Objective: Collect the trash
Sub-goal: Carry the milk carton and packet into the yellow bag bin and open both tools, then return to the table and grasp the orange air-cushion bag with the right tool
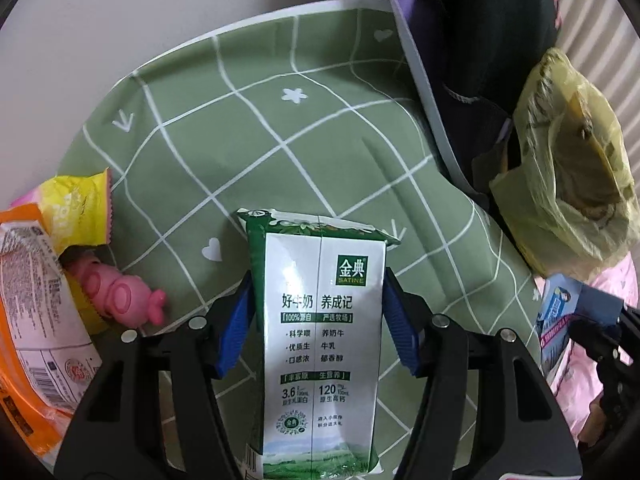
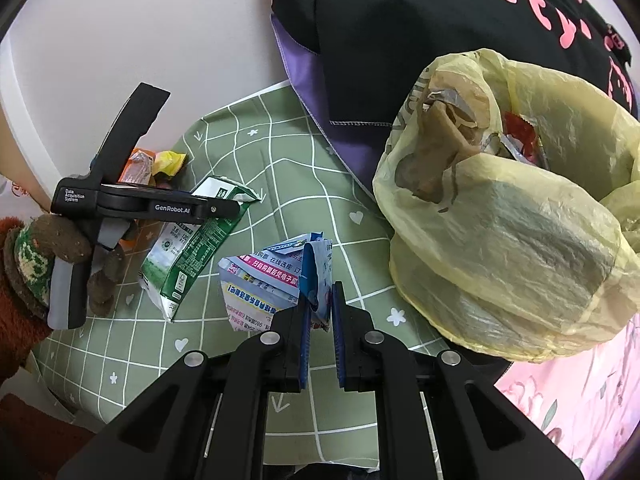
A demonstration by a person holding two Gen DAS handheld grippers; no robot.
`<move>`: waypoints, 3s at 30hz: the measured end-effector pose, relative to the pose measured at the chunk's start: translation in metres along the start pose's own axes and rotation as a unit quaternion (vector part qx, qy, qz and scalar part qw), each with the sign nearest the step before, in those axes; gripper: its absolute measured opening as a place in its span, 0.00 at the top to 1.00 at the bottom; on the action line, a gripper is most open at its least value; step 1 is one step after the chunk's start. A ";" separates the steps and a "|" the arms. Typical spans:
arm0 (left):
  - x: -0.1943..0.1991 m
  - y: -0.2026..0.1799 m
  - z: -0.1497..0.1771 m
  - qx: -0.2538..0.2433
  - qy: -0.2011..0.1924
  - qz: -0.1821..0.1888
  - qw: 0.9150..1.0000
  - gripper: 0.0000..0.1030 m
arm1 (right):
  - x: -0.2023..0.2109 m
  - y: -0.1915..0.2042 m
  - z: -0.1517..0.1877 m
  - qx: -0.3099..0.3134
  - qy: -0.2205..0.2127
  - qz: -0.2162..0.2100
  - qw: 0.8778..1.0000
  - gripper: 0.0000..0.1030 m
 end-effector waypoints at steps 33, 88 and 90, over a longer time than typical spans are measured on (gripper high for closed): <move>0.235 -0.251 -0.153 -0.098 -0.291 0.246 0.919 0.46 | 0.173 -0.155 -0.095 -0.016 -0.130 0.157 0.979 0.90; 0.139 -0.016 -0.042 0.102 -0.216 0.107 0.965 0.38 | 0.105 -0.139 -0.095 -0.028 -0.104 0.174 0.979 0.45; 0.145 0.016 -0.030 0.125 -0.230 0.073 0.962 0.39 | 0.102 -0.117 -0.105 -0.019 -0.120 0.150 0.981 0.45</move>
Point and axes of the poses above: each gripper's, at about its wrist camera, not at the fingertips, and x roughly against the way its jaws point, y to its left, z to its underside, the point moved 9 cm from there along -x, roughly the way its jaws point
